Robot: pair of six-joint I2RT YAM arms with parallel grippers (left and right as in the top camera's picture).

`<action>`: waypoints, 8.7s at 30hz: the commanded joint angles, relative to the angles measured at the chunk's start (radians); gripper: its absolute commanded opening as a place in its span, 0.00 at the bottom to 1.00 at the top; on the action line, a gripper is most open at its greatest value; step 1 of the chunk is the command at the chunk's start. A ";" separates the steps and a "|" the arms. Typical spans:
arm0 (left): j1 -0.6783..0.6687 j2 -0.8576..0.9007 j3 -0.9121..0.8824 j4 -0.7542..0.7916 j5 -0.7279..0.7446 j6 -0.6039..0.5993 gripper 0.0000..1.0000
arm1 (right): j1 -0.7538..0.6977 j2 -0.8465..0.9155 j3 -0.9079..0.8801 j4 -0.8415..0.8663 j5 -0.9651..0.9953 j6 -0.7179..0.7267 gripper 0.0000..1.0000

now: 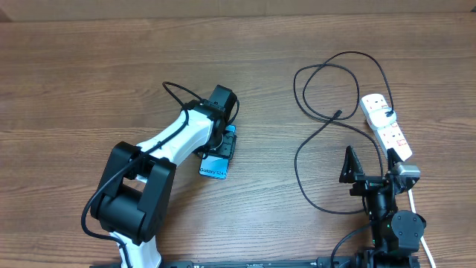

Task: Plug charger to phone and switch on socket
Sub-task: 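Move the left gripper over the smartphone and grasp it, then lift the phone with the left gripper and hold it upright, then move the right gripper toward the phone held by the left gripper, then grasp the phone's lower edge with the right gripper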

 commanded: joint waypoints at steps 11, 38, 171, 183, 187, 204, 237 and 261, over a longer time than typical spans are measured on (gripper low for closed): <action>0.006 0.080 0.005 -0.035 0.159 -0.021 0.39 | 0.001 -0.012 -0.010 0.003 0.010 0.003 1.00; 0.058 0.080 0.274 -0.146 0.499 0.032 0.33 | 0.001 -0.012 -0.010 0.003 0.010 0.003 1.00; 0.280 0.080 0.285 0.390 1.390 -0.773 0.38 | 0.002 0.915 0.742 -0.291 -0.410 0.003 1.00; 0.280 0.081 0.285 0.389 1.390 -0.773 0.38 | 0.003 1.140 0.742 -0.221 -0.539 0.003 1.00; 0.281 0.080 0.285 0.390 1.390 -0.773 0.38 | 0.006 1.122 0.743 -0.226 -0.651 0.003 1.00; 0.281 0.080 0.285 0.390 1.381 -0.773 0.38 | 0.099 0.790 0.787 -0.614 -0.342 -0.005 1.00; 0.281 0.080 0.285 0.390 1.380 -0.761 0.38 | 0.948 1.291 0.787 0.195 0.690 0.135 0.98; 0.281 0.081 0.285 0.390 1.375 -0.746 0.38 | 0.892 1.402 0.787 0.337 0.568 0.132 0.66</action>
